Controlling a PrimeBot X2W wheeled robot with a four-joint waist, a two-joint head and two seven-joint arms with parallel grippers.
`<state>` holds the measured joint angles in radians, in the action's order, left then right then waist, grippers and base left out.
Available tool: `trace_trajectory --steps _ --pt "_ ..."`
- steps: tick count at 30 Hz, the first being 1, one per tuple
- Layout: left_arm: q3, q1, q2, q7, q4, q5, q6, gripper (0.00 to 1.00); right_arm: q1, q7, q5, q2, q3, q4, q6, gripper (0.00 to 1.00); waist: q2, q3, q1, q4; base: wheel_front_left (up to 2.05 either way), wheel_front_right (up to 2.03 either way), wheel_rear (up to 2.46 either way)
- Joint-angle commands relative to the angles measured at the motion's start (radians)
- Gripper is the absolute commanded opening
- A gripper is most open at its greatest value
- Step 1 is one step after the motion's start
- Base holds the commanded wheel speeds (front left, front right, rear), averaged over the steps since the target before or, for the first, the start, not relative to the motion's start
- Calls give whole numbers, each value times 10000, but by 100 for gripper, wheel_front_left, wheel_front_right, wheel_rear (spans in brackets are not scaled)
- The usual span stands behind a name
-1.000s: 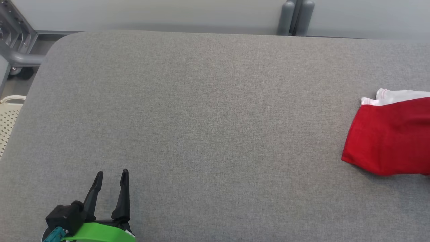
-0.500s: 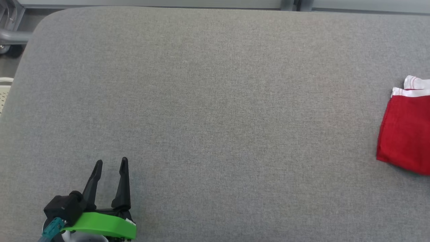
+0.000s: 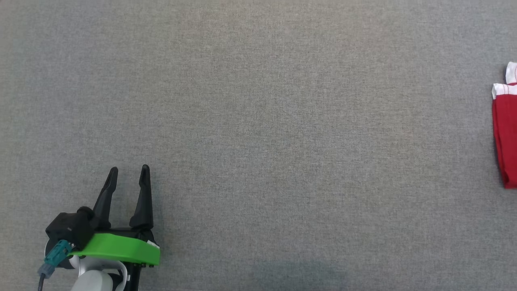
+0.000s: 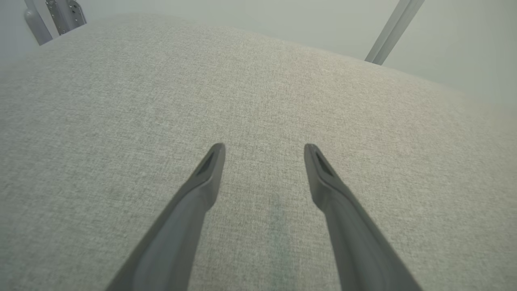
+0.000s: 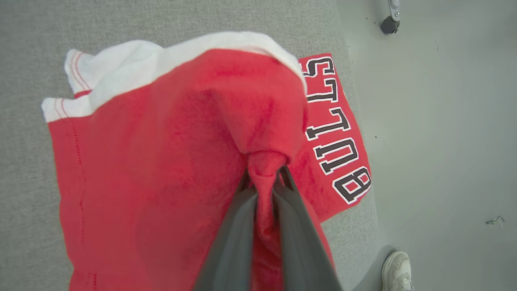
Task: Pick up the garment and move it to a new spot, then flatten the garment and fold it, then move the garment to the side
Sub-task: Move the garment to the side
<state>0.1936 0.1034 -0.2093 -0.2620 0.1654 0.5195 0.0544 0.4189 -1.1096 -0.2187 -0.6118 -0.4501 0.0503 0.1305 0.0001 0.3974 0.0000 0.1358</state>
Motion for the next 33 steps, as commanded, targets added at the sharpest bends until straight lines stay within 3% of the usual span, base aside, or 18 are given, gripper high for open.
trace_trajectory --steps 1,6,7,8,10,18,23,28,33 --pt "-33 144 -65 -10 6 -49 63 100 158 180 140 -78 -11 153 2 0 -1 224 0 -33 0 0 0" --pt "-91 162 -120 -14 49 -53 -14 100 331 899 470 -344 -50 910 2 0 -1 313 0 -54 0 0 0" --pt "-98 158 -131 -14 51 -58 -32 100 366 1070 564 -384 -73 1042 1 11 -1 326 0 -66 0 0 0" --pt "-118 150 -153 -15 56 -57 -40 100 385 1238 659 -417 -114 1199 1 35 -1 335 0 -81 0 0 0" --pt "-137 135 -171 -16 71 -63 -72 100 321 1554 851 -543 -78 1468 1 100 -1 332 0 -109 0 0 0" --pt "-201 157 -172 -20 -20 -28 -168 100 265 3286 1484 -765 -99 2558 1 100 -1 285 0 -201 0 0 0" --pt "-270 -98 -224 -21 -152 -69 -241 100 538 5297 1448 -546 217 2884 -1 100 -1 -126 0 -339 0 0 0" --pt "-466 -383 -252 -24 -335 -56 -367 100 970 7379 671 232 362 2107 -1 100 -1 -701 0 -499 0 0 0" --pt "-683 -789 -291 -26 -353 103 -481 100 238 8842 -25 1233 906 617 -1 100 -1 -1448 0 -683 0 0 0"
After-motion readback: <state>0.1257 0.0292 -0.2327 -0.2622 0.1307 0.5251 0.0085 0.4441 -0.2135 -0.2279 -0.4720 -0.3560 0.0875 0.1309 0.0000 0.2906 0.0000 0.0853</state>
